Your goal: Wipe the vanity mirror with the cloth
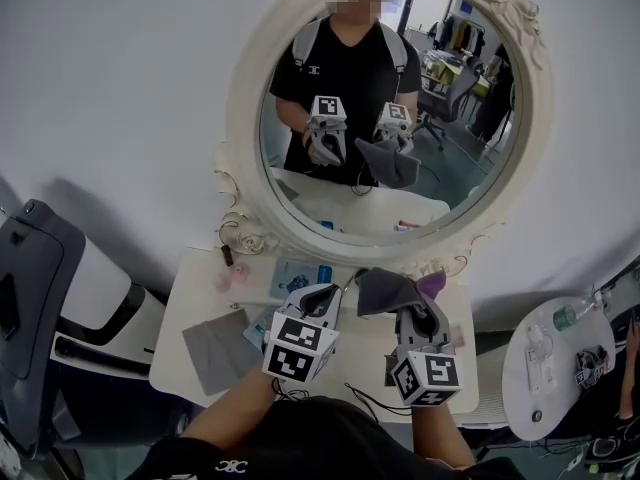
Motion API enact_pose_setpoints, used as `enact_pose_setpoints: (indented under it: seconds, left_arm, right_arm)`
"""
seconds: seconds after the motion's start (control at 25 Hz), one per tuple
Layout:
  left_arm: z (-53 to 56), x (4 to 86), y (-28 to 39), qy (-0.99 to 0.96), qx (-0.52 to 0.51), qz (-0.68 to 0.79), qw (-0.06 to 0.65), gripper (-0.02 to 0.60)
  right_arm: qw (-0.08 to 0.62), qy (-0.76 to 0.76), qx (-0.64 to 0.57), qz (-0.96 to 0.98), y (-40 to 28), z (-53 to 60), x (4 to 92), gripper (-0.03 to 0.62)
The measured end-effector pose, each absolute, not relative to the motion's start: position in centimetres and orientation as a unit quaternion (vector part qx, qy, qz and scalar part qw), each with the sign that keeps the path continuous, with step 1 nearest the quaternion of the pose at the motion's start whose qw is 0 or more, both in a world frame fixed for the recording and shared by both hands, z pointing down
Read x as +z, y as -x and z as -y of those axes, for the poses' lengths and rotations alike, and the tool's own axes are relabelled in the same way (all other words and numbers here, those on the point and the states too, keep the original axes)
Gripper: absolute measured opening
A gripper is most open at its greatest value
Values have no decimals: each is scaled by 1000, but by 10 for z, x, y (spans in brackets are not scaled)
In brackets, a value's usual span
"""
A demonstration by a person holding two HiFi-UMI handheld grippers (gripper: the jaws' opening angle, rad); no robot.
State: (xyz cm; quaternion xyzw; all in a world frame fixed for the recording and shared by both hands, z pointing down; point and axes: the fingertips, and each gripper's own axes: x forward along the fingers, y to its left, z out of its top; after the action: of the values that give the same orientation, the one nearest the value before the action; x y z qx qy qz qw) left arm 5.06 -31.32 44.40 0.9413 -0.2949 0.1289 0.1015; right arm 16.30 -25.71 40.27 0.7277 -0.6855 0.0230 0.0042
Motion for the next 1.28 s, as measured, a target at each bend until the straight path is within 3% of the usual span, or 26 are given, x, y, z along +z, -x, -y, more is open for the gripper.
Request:
enact_pose_setpoints:
  seconds: [0.72, 0.88, 1.0, 1.16, 1.28]
  left_arm:
    - [299, 450, -59, -948, 156, 262, 89, 2]
    - [283, 488, -73, -942, 248, 218, 54, 2]
    - [257, 560, -80, -914, 382, 136, 31, 2]
    - [203, 676, -53, -812, 584, -2, -4, 2]
    - [171, 714, -34, -764, 641, -71, 8, 2]
  right_arm:
    - [28, -718, 5, 695, -148, 248, 409, 48]
    - [32, -725, 5, 688, -154, 247, 411, 48]
    - [44, -725, 23, 687, -158, 243, 426, 48]
    - [83, -730, 60, 675, -165, 224, 464, 48]
    - [107, -744, 87, 653, -171, 203, 494, 48]
